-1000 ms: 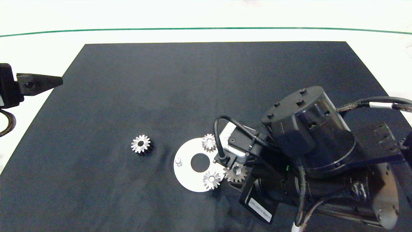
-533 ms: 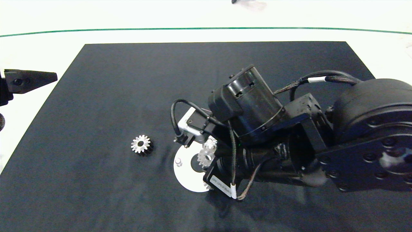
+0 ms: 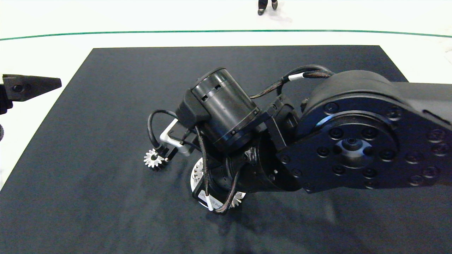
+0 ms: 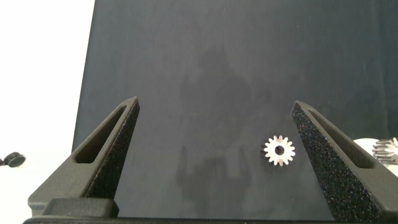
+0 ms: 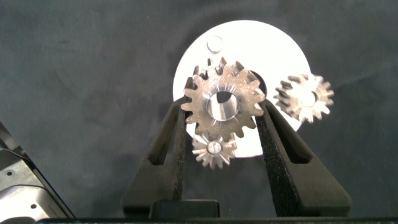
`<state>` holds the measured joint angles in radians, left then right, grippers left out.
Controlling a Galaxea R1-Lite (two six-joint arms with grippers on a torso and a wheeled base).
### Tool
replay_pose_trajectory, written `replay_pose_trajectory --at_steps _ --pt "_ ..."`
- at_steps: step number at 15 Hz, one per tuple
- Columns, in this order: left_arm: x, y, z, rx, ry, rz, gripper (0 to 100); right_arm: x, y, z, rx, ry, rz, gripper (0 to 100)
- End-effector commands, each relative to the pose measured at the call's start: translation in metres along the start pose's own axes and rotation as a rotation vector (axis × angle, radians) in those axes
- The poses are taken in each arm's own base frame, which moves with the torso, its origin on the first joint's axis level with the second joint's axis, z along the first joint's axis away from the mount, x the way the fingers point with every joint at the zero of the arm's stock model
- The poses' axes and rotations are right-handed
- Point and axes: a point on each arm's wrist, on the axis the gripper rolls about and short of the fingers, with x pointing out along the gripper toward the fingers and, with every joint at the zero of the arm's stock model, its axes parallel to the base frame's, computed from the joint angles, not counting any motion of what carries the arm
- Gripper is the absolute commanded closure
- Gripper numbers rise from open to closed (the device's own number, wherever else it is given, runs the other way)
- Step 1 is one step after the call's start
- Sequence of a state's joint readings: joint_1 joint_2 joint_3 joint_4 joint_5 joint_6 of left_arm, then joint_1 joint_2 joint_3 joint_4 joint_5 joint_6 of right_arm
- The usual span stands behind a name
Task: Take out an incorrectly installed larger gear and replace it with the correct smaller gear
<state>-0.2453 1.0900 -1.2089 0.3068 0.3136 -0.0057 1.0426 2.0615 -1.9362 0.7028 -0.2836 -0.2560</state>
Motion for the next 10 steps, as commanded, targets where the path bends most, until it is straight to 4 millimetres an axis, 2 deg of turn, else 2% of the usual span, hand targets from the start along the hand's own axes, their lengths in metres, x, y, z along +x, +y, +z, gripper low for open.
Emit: replay_pose_trajectory --at_steps 1,6,10 --pt "0.001 0.000 0.000 0.000 0.002 0.002 0 0.020 0.007 0.003 -0.016 0.044 0.012 75" --pt "0.001 0.000 0.000 0.000 0.002 0.002 0 0.048 0.010 -0.004 -0.024 0.108 0.017 75" --pt "0.000 0.000 0.000 0.001 0.001 0.002 0 0.048 0.005 -0.005 -0.014 0.110 0.008 75"
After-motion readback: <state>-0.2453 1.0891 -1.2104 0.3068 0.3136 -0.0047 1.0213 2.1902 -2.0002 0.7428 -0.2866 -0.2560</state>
